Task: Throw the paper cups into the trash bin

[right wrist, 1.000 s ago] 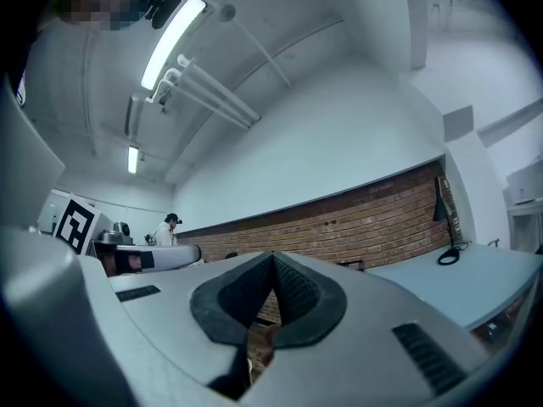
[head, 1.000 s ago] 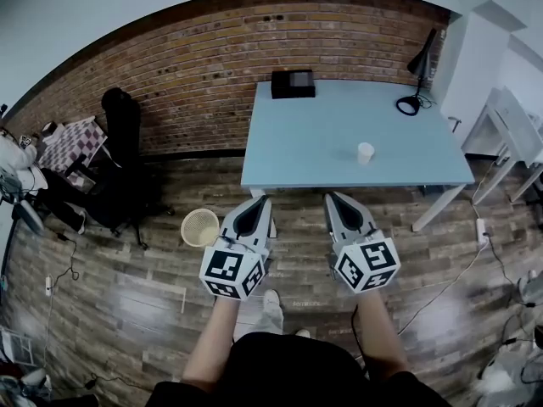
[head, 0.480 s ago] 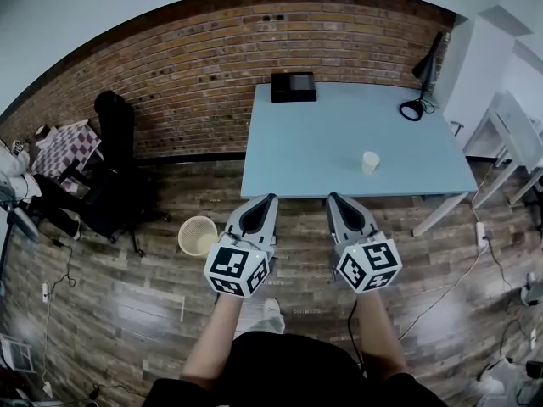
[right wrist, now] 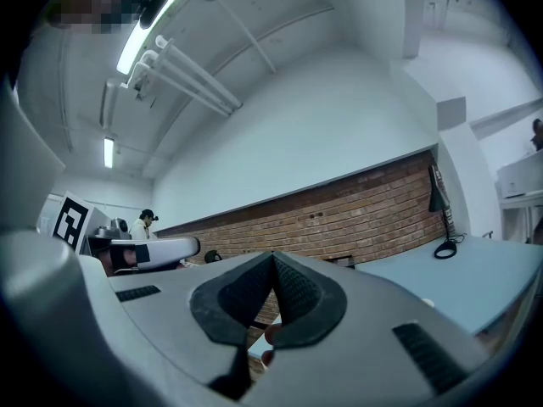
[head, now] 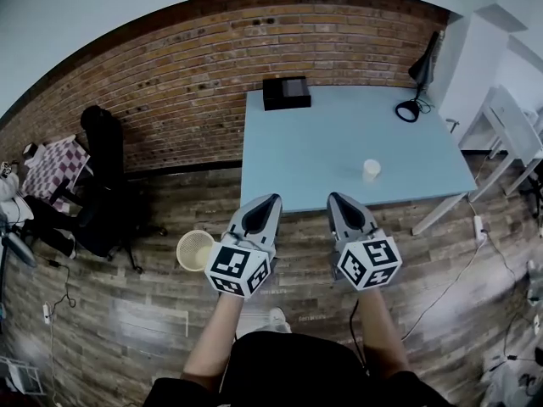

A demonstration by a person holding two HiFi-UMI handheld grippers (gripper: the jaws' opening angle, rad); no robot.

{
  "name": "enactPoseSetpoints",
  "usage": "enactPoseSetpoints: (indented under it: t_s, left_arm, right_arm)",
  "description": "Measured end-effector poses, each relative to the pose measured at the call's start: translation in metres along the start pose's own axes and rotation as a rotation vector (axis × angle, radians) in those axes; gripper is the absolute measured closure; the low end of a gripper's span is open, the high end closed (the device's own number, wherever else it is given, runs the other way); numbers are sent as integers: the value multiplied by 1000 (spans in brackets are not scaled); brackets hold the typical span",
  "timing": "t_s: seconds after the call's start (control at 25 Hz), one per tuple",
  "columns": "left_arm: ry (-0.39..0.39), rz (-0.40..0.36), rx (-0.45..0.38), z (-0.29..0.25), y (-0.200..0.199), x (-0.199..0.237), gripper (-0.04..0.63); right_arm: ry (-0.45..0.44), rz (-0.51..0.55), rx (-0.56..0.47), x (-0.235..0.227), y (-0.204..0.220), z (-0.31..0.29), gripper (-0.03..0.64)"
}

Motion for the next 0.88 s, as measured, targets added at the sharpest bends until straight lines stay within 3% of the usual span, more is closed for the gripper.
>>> enactPoseSetpoints:
  t_s: [0.16,0.88]
  left_arm:
    - [72,24,-29,-10,0,14,592]
    - [171,118,-36,-64,25,77,592]
  right_arm:
    - [27,9,6,0,-1,-14,621]
    - [220,27,13,-17,10,-56,620]
Point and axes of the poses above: the fingertips, and each gripper's own axes: z backward along the fingers, x to its left, y out of its underside, the point moved 7 cm from there along z, backward along the fingers, and after that the axes turned 7 degrees about -z, right-handed, at the moved point
